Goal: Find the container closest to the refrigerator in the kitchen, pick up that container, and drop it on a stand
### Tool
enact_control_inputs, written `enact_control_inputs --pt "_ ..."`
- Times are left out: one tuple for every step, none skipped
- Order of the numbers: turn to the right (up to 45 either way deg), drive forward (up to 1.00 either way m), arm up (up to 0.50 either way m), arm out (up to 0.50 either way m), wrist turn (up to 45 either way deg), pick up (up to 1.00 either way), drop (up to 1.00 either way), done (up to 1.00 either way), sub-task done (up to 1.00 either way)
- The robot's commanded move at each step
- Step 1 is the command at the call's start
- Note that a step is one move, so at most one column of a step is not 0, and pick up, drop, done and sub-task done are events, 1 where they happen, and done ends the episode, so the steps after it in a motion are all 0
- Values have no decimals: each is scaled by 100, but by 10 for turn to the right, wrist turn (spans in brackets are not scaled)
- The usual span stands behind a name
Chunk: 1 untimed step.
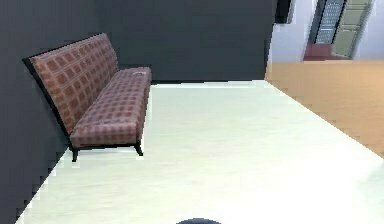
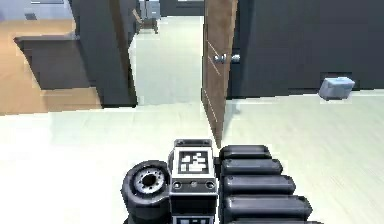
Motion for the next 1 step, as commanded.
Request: enact_control_inputs --pt "450 0 0 0 0 0 0 0 0"
